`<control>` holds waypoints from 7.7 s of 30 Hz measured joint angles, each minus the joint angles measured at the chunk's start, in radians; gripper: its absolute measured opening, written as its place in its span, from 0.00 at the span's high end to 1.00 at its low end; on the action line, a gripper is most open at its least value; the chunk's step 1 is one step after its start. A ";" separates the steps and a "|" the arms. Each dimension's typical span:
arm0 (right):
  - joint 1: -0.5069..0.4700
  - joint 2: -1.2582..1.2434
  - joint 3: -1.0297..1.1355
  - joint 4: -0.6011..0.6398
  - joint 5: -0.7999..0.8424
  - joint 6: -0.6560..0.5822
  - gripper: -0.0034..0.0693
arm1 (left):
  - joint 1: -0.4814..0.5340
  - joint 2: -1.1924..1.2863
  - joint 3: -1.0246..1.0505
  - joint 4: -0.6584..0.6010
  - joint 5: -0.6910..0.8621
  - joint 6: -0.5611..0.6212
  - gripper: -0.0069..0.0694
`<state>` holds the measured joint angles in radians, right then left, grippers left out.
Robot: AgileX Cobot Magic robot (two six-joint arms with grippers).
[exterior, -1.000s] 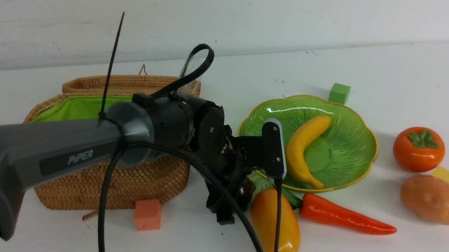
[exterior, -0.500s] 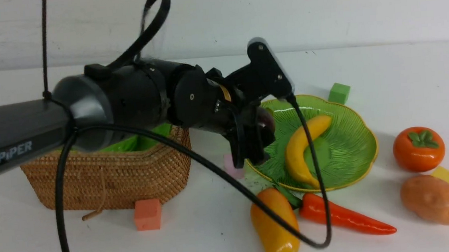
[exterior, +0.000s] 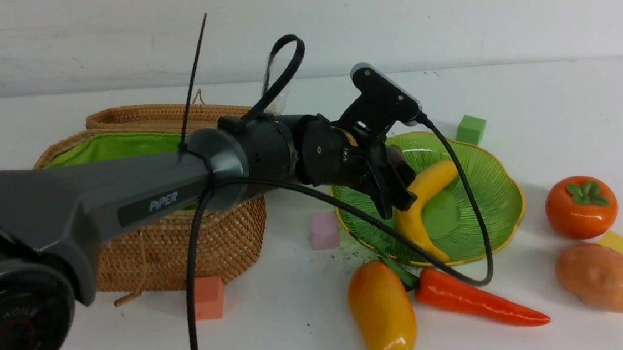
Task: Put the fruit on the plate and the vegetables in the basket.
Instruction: Grab a mangosteen with your left arm and put it on the plate on the right, then use the right arm to grab a mango and put it into the right plate, then use the right arm to grab a carrot and put it into the left basket
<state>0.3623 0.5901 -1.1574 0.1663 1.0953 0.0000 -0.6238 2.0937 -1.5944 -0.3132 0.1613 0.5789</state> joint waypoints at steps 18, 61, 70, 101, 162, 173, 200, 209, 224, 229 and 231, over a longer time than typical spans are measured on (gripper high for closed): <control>0.000 0.000 0.000 -0.001 0.008 0.000 0.79 | 0.000 -0.114 -0.004 -0.026 0.130 -0.016 0.14; 0.332 0.945 -0.040 0.006 -0.082 0.353 0.82 | 0.000 -1.647 0.814 0.065 0.524 -0.579 0.93; 0.330 1.143 -0.163 -0.036 -0.097 0.381 0.21 | 0.000 -1.647 0.816 0.065 0.525 -0.579 0.93; 0.330 1.394 -0.220 -0.086 -0.205 0.446 0.14 | 0.000 -1.647 0.816 0.065 0.544 -0.579 0.93; -0.047 1.355 -0.417 -0.166 -0.213 0.392 0.03 | 0.000 -1.647 0.816 0.061 0.450 -0.552 0.92; -0.036 1.225 -0.417 -0.132 -0.032 0.196 0.23 | 0.000 -1.647 0.816 0.061 0.467 -0.552 0.91; 0.071 1.199 0.034 -0.189 -0.268 -0.439 0.23 | 0.000 -1.647 0.816 0.052 0.674 -0.552 0.89; 0.071 1.267 0.030 -0.188 -0.294 -0.450 0.30 | 0.000 -1.647 0.816 0.046 0.699 -0.552 0.89; 0.079 1.260 0.026 -0.096 -0.138 -0.519 0.56 | 0.000 -1.647 0.816 0.045 0.698 -0.552 0.88; 0.168 1.158 0.033 -0.022 -0.056 -0.496 0.56 | 0.000 -1.647 0.816 0.055 0.686 -0.552 0.88; 0.209 1.116 0.021 -0.006 -0.055 -0.464 0.56 | 0.000 -1.647 0.816 0.073 0.671 -0.552 0.88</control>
<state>0.5711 1.7061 -1.1362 0.1600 1.0403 -0.4644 -0.6238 0.4466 -0.7781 -0.2406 0.8323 0.0266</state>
